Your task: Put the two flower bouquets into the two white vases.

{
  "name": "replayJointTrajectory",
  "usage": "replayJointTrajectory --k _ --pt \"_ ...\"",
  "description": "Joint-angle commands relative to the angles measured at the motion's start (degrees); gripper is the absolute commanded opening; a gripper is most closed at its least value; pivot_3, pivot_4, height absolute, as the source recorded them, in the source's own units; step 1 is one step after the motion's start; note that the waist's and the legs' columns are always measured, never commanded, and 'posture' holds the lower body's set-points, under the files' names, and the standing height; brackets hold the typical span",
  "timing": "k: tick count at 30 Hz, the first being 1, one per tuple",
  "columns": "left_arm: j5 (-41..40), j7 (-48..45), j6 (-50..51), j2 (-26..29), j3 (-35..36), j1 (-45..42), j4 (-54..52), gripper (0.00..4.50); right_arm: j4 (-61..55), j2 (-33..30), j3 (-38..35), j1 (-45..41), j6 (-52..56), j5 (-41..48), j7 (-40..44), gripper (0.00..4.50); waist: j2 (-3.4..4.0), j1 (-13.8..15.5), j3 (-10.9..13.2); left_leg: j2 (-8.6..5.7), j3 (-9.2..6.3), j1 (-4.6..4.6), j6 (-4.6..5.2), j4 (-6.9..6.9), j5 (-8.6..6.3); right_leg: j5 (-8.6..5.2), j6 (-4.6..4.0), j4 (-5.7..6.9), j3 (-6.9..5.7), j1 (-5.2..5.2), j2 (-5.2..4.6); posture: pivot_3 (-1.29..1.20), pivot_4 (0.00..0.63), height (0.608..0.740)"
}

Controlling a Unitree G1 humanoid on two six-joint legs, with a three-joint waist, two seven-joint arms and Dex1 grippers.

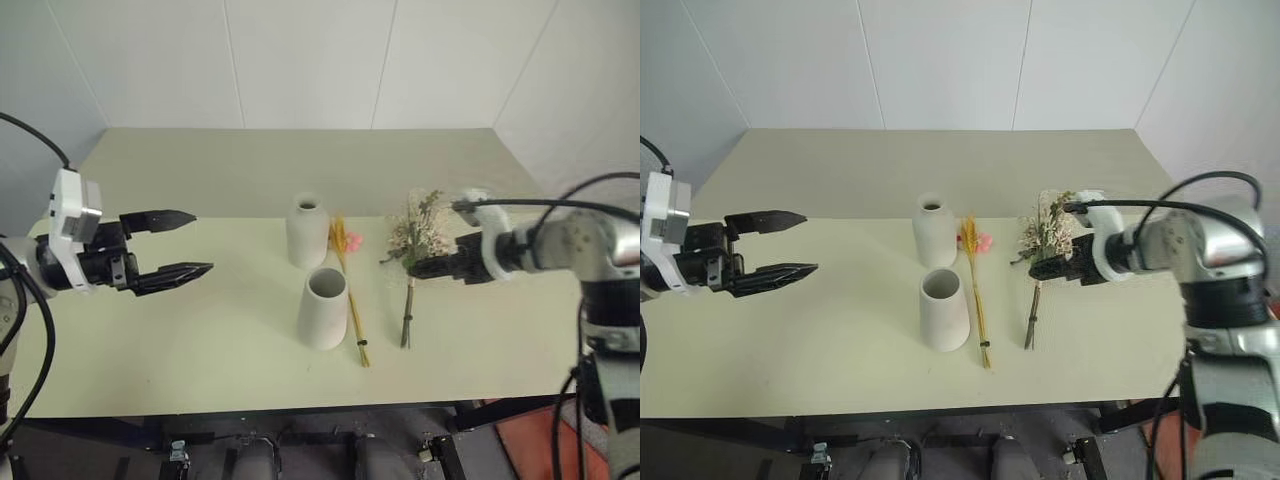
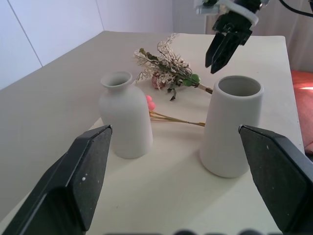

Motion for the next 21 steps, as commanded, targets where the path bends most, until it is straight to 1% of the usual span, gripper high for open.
replayJointTrajectory --k 1,6,7,9,11,17,19,20,21 --pt "-1.12 -0.78 -1.05 0.19 0.57 -1.32 -0.54 4.49 7.31 2.64 -0.72 -2.88 0.67 -4.32 -4.73 4.5 0.0 0.26 0.0 -0.01 0.0 -0.02 0.0 0.0 0.0 0.0 0.0 0.0 0.0 -0.01 0.0 0.0 0.15 0.74" --pt "-0.72 -1.01 -1.39 -0.06 -0.75 -2.4 -0.47 4.49 16.7 8.81 0.05 -5.62 -1.13 -9.88 -7.87 4.5 0.0 0.21 0.0 -0.01 0.0 -0.03 0.0 0.0 0.0 0.01 0.0 0.02 -0.01 -0.03 0.0 0.0 0.15 0.74" --pt "-0.67 -0.8 -1.35 -0.18 -1.02 -2.67 -0.56 4.5 17.9 9.73 0.37 -5.81 -2.87 -10.99 -8.28 4.32 0.01 0.16 0.0 -0.01 0.0 -0.02 0.0 0.0 0.0 0.01 0.0 0.03 -0.01 -0.03 0.0 0.0 0.15 0.74" --pt "-0.57 -0.5 -1.34 -0.4 -1.44 -3.07 -0.78 4.5 19.95 11.21 0.41 -6.75 -5.53 -12.5 -8.45 3.87 -0.01 0.02 -0.01 0.0 -0.01 0.0 0.0 0.0 0.0 0.01 0.0 0.03 -0.02 0.0 0.01 0.0 0.15 0.74" --pt "-0.51 -0.19 -1.23 -0.56 -1.61 -3.17 -1.13 4.5 20.64 11.88 -0.23 -7.61 -7.56 -13.62 -8.56 3.27 -0.02 -0.23 -0.02 0.0 -0.01 0.02 0.0 0.0 0.0 0.01 0.01 0.02 -0.01 0.02 0.01 0.0 0.15 0.74" --pt "-0.65 0.58 -0.84 -0.74 -2.08 -3.26 -1.87 4.5 20.47 11.6 -1.51 -7.93 -9.06 -15.43 -8.31 1.02 -0.02 -0.97 -0.02 0.01 -0.03 -0.02 0.0 -0.02 0.0 0.01 0.01 0.02 -0.01 -0.01 0.02 0.0 0.15 0.74" --pt "-0.66 0.74 -0.78 -0.77 -2.31 -3.39 -1.93 4.5 19.16 11.24 -2.02 -7.35 -8.09 -15.23 -7.79 0.41 -0.02 -1.04 -0.02 0.0 -0.03 -0.01 0.0 -0.02 0.0 0.01 0.01 0.02 -0.01 -0.01 0.02 0.0 0.15 0.74" --pt "-0.68 0.8 -0.74 -0.78 -2.39 -3.44 -1.94 4.5 18.55 11.17 -2.4 -7.1 -7.69 -15.19 -7.77 0.2 -0.02 -1.06 -0.02 0.0 -0.03 0.0 0.0 -0.02 0.0 0.01 0.01 0.03 -0.01 -0.01 0.02 0.0 0.15 0.74" --pt "-0.7 0.83 -0.72 -0.78 -2.49 -3.53 -1.92 4.5 17.43 11.04 -2.7 -6.68 -7.68 -15.21 -7.83 0.2 -0.02 -1.07 -0.02 0.01 -0.03 0.0 0.0 -0.02 0.0 0.01 0.01 0.04 -0.02 -0.01 0.02 0.0 0.15 0.74"
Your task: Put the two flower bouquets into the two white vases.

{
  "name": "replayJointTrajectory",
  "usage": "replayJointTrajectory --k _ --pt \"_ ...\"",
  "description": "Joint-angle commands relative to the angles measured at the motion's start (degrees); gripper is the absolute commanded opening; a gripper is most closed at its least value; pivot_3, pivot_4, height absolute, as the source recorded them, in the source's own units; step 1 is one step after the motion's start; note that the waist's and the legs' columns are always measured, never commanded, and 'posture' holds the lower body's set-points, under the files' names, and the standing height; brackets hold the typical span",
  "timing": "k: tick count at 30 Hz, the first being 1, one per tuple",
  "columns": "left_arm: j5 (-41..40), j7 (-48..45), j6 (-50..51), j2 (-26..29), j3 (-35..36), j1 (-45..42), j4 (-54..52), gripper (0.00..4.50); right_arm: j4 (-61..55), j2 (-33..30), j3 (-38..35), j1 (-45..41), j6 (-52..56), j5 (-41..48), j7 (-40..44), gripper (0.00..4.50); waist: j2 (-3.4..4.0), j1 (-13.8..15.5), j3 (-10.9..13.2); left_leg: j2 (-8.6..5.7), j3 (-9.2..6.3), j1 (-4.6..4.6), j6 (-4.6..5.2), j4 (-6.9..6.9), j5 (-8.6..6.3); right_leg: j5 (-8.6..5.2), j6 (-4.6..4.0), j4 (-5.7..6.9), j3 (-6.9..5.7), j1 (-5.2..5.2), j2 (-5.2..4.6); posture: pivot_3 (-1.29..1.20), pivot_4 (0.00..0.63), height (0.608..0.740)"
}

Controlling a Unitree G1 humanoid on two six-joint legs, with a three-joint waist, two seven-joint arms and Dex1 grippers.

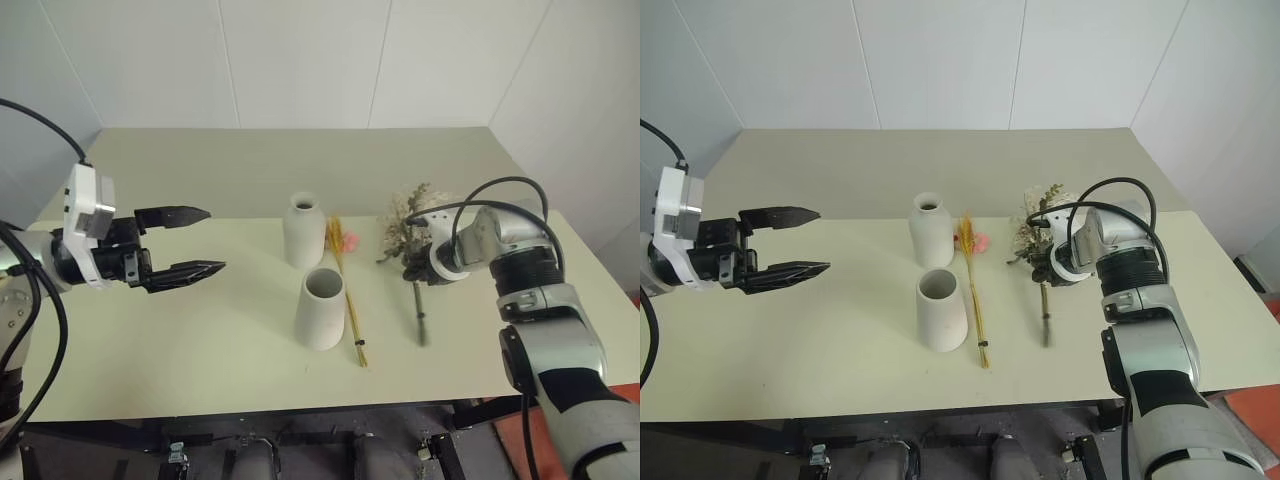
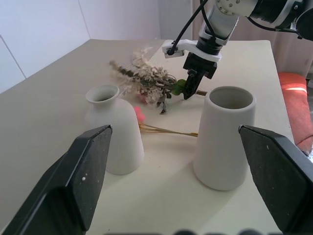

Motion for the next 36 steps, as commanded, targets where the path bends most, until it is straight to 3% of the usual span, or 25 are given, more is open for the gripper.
replayJointTrajectory --k 1,5,8,11,26,36 --pt "-0.42 0.45 -0.57 0.1 0.08 -1.33 -1.6 4.5 -6.55 -1.86 -2.56 0.89 -0.36 0.19 0.66 0.2 0.0 -0.01 0.0 0.0 0.0 0.0 0.0 0.0 0.0 0.0 0.0 0.0 0.0 0.0 0.0 0.0 0.15 0.74" --pt "-0.6 0.39 -0.43 0.33 -0.07 -1.72 -1.36 4.5 -20.45 -1.93 -11.8 4.94 -9.63 -0.99 -4.48 0.2 0.01 0.15 0.01 -0.01 -0.02 -0.09 0.0 -0.01 0.0 -0.01 0.02 -0.04 -0.02 -0.05 -0.01 0.0 0.15 0.74" --pt "-0.69 0.09 -0.26 0.64 0.14 -1.68 -0.99 4.5 -31.04 2.33 -19.76 7.48 -23.61 1.07 -6.89 0.2 0.01 0.13 0.01 -0.01 -0.02 -0.11 0.0 -0.02 0.0 -0.01 0.03 -0.04 -0.03 -0.08 -0.01 0.0 0.15 0.74" --pt "-0.57 -0.1 -0.07 0.85 -0.03 -2.31 -0.04 4.5 -33.36 6.93 -22.83 6.02 -30.94 3.91 -6.28 0.2 0.01 -0.37 0.01 0.02 -0.02 -0.03 0.0 -0.03 0.0 -0.01 0.03 0.02 0.0 -0.08 0.02 0.0 0.15 0.74" --pt "-0.18 4.24 4.53 2.91 2.55 -1.69 0.59 4.5 -19.6 24.28 -14.1 -3.71 -60.5 4.03 0.23 0.2 0.04 -1.01 0.02 0.38 -0.01 0.0 -0.01 -0.03 0.0 0.04 -0.07 0.02 -0.05 -0.07 0.33 0.0 0.15 0.74" --pt "-1.97 7.29 7.49 3.84 7.65 3.19 -4.23 4.5 -8.55 27.46 -12.25 -6.33 -67.78 2.92 1.45 0.2 0.06 -1.17 0.03 0.44 0.0 0.02 -0.01 -0.06 0.0 0.06 -0.13 0.03 -0.09 -0.09 0.34 0.0 0.15 0.74"
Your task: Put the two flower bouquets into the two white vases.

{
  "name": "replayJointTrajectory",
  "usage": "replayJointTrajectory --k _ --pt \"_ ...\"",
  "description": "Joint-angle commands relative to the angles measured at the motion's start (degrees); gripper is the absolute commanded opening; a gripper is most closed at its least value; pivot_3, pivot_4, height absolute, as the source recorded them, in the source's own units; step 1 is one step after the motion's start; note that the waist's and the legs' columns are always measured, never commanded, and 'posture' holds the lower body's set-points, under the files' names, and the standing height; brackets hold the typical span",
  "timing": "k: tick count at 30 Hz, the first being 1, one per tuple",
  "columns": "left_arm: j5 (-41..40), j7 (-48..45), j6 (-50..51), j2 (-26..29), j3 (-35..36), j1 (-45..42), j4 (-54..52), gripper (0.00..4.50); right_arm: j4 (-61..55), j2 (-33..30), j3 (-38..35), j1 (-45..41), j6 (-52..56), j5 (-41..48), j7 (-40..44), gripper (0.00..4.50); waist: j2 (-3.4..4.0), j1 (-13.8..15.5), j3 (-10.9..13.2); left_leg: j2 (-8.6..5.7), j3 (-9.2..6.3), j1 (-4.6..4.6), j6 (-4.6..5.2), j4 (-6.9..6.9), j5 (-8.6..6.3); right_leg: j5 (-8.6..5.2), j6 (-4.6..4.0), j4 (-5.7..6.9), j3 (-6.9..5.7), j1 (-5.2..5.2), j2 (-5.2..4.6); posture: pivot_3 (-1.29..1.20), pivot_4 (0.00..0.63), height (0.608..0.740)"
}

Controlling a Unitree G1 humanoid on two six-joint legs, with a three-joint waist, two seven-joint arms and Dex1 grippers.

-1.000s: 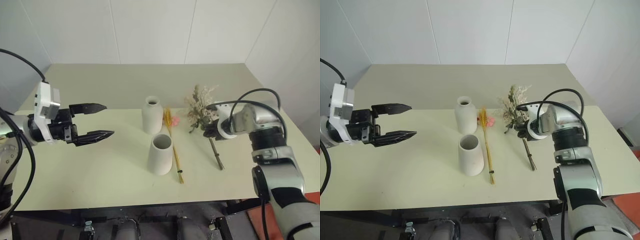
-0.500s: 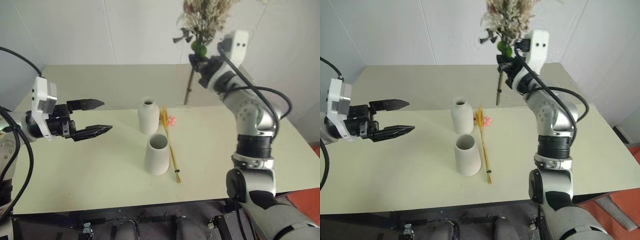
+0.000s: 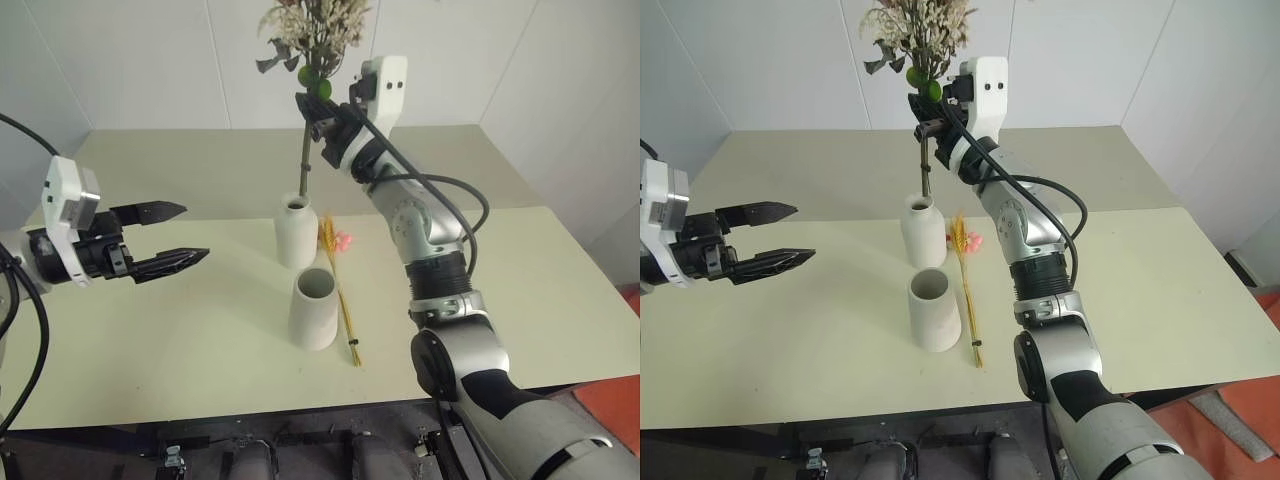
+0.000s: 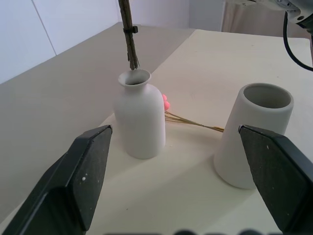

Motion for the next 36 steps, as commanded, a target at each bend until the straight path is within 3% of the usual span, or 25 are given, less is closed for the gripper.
replayJointTrajectory --k 1,11,20,24,30,33,36 --pt "-1.33 1.01 0.78 1.07 2.77 0.38 -2.82 4.5 1.57 0.86 0.45 -2.47 -3.83 -0.7 0.47 0.2 0.0 -0.08 0.0 0.01 0.0 0.0 0.0 -0.01 0.0 0.0 -0.01 0.0 0.0 0.0 0.01 0.0 0.15 0.74" --pt "-1.88 2.03 1.57 1.43 3.46 0.58 -3.36 4.5 4.25 2.9 4.2 1.38 -8.25 -4.37 1.57 0.2 0.01 -0.21 0.01 0.04 0.0 0.01 0.0 -0.03 0.0 0.01 -0.03 -0.01 -0.01 -0.01 0.03 0.0 0.15 0.74" --pt "-1.74 1.98 1.84 1.69 3.15 0.12 -3.0 4.5 -2.93 1.67 6.04 9.57 -6.36 -5.49 1.89 3.24 0.01 -0.21 0.01 0.04 0.0 -0.01 -0.01 -0.04 0.0 0.01 -0.04 0.0 -0.01 -0.02 0.04 0.0 0.15 0.74" --pt "-1.64 1.64 1.68 1.74 2.8 -0.2 -2.57 4.5 -12.45 -1.33 7.65 16.09 -2.32 -5.18 3.8 4.48 0.01 -0.01 0.01 0.04 0.0 -0.01 -0.01 -0.04 0.0 0.01 -0.04 -0.01 -0.02 -0.02 0.03 0.0 0.15 0.74" --pt "-1.65 1.23 1.75 1.76 2.8 -0.01 -2.59 4.5 -34.3 -14.47 8.06 24.21 18.79 0.65 9.07 4.48 0.01 0.92 0.01 0.03 0.02 -0.02 -0.01 -0.04 0.0 0.0 -0.05 -0.02 -0.02 -0.02 0.01 0.0 0.15 0.74" --pt "-1.69 0.72 1.61 1.73 2.54 -0.08 -2.4 4.5 -39.89 -24.17 5.29 21.77 40.59 7.34 10.26 4.48 0.01 0.93 0.01 0.08 0.07 0.06 -0.01 -0.04 0.0 -0.06 -0.12 0.01 0.0 -0.01 0.06 0.0 0.15 0.74" --pt "-1.62 0.16 1.43 1.59 1.95 -0.35 -2.12 4.5 -40.56 -31.54 7.95 16.91 57.47 9.26 10.67 4.48 0.01 1.1 0.01 0.13 0.09 0.1 -0.01 -0.05 0.0 -0.1 -0.18 0.01 -0.01 -0.01 0.09 0.0 0.15 0.74"
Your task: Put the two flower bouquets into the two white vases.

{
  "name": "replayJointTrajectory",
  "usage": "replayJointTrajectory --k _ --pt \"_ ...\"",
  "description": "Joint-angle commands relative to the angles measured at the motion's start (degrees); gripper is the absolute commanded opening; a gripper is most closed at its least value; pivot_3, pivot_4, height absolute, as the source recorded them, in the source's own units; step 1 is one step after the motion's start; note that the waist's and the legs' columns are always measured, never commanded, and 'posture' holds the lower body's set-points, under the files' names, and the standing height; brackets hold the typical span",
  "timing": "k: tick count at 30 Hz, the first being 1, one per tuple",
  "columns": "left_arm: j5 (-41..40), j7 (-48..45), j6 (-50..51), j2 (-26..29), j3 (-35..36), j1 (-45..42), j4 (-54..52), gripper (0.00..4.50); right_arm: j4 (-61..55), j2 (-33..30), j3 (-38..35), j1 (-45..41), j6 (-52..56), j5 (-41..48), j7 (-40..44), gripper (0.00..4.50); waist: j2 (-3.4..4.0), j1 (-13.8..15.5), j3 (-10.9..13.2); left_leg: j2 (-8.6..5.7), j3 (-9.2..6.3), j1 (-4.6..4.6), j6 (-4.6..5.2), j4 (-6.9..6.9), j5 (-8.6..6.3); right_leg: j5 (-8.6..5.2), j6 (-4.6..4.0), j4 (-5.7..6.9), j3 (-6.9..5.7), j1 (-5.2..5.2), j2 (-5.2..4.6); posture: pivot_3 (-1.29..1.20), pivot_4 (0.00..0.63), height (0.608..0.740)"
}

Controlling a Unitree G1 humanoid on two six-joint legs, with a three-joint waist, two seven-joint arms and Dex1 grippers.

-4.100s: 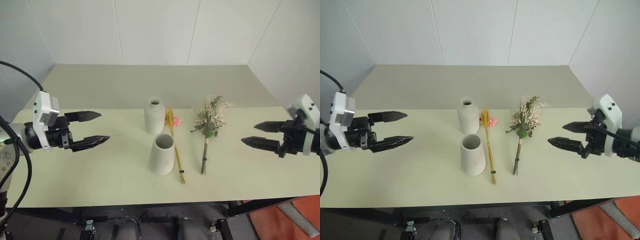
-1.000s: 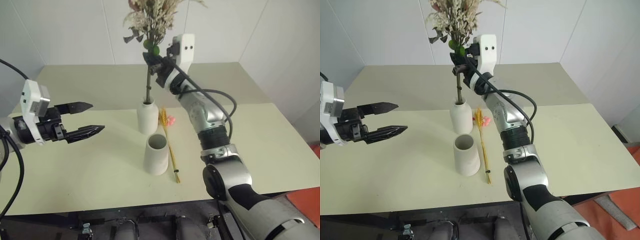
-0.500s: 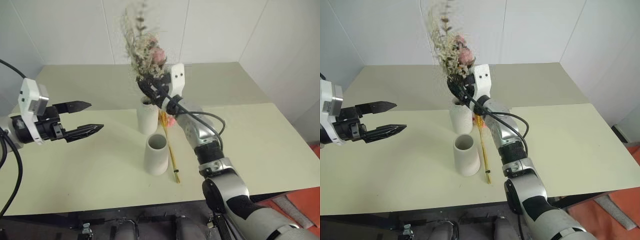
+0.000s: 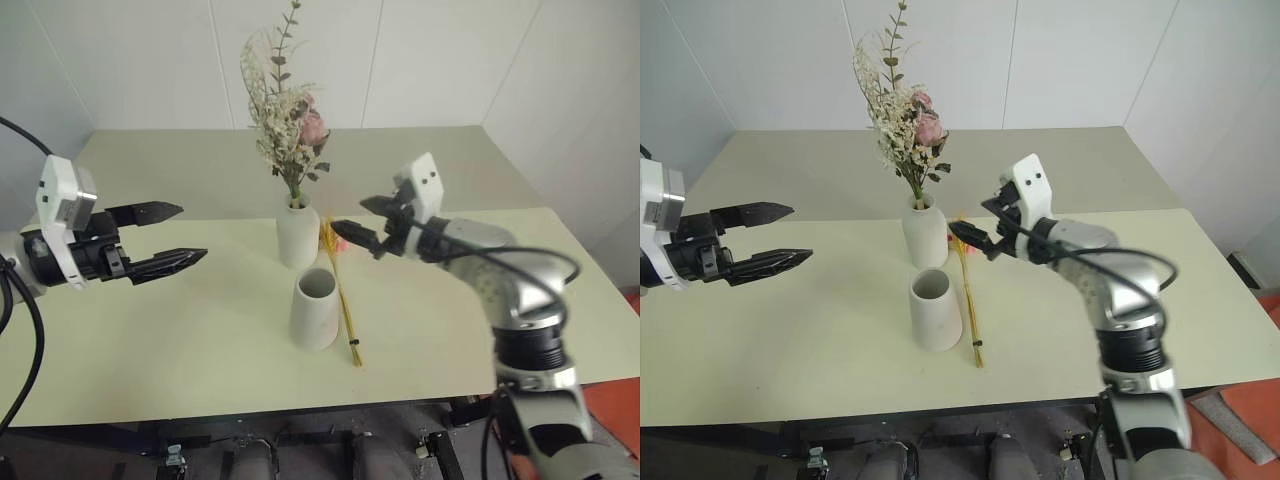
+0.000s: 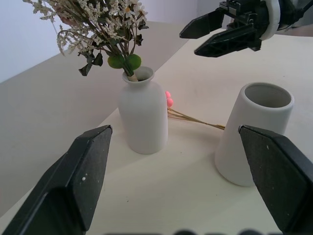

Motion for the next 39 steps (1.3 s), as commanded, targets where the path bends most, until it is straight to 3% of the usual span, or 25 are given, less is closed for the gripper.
replayJointTrajectory --k 1,7,15,21,24,29,35,39 --pt "-0.82 -0.74 -0.71 0.89 0.46 -1.17 -0.37 4.5 -0.93 -4.15 1.0 -6.85 19.61 3.67 0.26 4.48 0.0 -0.08 0.0 0.0 0.01 0.0 0.0 0.0 0.0 -0.02 -0.01 0.0 0.0 0.0 0.0 0.0 0.15 0.74" --pt "-0.57 -2.47 -2.51 0.03 -1.1 -2.85 0.59 4.5 13.11 0.1 5.06 -15.46 30.22 1.95 -2.7 4.48 -0.01 -0.12 -0.01 0.1 0.04 0.0 0.01 -0.01 0.0 -0.03 -0.04 -0.02 0.04 -0.03 0.14 0.0 0.15 0.74" --pt "-0.62 -3.51 -3.98 -0.1 0.14 -1.65 0.11 4.5 32.55 10.08 13.16 -21.68 23.81 -5.74 -6.87 4.48 -0.01 -0.06 0.0 0.08 0.04 -0.2 0.01 -0.01 0.0 0.05 -0.14 -0.02 0.04 -0.2 0.13 0.0 0.15 0.74" --pt "-0.85 -3.27 -3.94 -0.06 1.62 0.07 -0.76 4.5 42.47 13.73 18.46 -23.59 16.3 -11.16 -6.51 4.48 -0.01 -0.02 0.0 0.08 0.03 -0.24 0.0 -0.01 0.0 0.05 -0.13 -0.03 0.01 -0.22 0.11 0.0 0.15 0.74" --pt "-0.93 -3.01 -3.86 -0.08 1.79 0.36 -1.0 4.5 42.77 14.31 21.93 -22.83 13.75 -13.1 -4.79 3.86 0.0 -0.08 0.0 0.09 0.03 -0.25 0.0 -0.01 0.0 0.05 -0.13 -0.02 0.01 -0.25 0.12 0.0 0.15 0.74" --pt "-0.85 -2.9 -3.94 -0.13 1.7 0.3 -0.93 4.5 39.7 13.34 25.69 -20.28 11.43 -15.76 -2.96 2.11 -0.01 -0.08 -0.01 0.09 0.02 -0.25 0.0 -0.01 0.0 0.04 -0.13 0.0 0.01 -0.26 0.13 0.0 0.15 0.74" --pt "-0.6 -3.08 -4.31 -0.3 1.11 -0.07 -0.43 4.5 37.23 10.19 21.03 -19.21 12.52 -17.67 -5.01 0.03 -0.01 -0.04 -0.01 0.1 0.02 -0.25 0.0 -0.01 0.0 0.04 -0.13 0.0 0.01 -0.26 0.13 0.0 0.15 0.74" --pt "-0.57 -3.41 -4.68 -0.36 0.24 -0.77 0.31 4.5 33.4 6.3 12.6 -18.06 14.04 -18.83 -10.26 0.03 -0.01 0.3 -0.01 0.07 0.03 -0.36 0.0 -0.01 0.0 0.05 -0.13 -0.01 0.0 -0.34 0.11 0.0 0.15 0.74"
